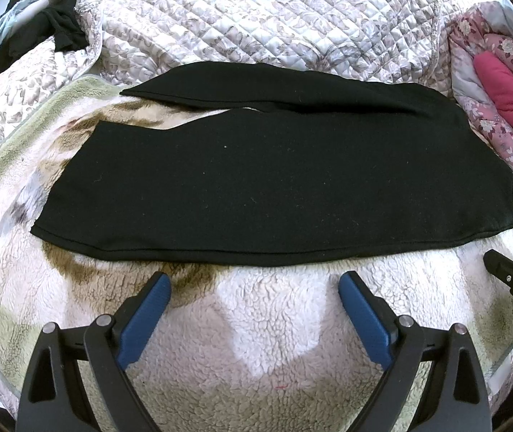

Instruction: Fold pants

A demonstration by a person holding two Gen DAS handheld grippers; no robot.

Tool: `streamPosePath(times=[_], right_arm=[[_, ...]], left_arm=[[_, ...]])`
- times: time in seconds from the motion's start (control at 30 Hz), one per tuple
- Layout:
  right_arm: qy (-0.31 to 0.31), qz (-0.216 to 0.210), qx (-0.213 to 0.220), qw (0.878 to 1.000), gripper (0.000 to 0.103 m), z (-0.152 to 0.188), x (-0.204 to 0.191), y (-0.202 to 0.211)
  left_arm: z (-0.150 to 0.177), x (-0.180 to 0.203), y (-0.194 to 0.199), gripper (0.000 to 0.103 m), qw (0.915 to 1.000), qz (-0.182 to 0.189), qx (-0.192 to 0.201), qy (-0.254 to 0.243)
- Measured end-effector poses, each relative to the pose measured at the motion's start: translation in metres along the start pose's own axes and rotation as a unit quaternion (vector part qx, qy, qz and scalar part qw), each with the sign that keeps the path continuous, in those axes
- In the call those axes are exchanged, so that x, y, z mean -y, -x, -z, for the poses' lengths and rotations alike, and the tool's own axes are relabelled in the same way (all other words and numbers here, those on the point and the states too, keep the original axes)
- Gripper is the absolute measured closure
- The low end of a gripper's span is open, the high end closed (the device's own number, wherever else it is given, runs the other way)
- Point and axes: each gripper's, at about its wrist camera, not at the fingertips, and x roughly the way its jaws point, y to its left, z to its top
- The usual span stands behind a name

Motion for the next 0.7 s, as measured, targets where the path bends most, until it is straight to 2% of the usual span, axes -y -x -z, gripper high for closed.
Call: streamPosePath(times=[0.7], right_arm=[[0.0,0.001,-0.003,1.0,0.013,-0.0015,-0.0003,-0.0006]], left_arm=[[-0.0003,0.0005,-0.0003,0.006,1.0,0.0,0.0,0.0]])
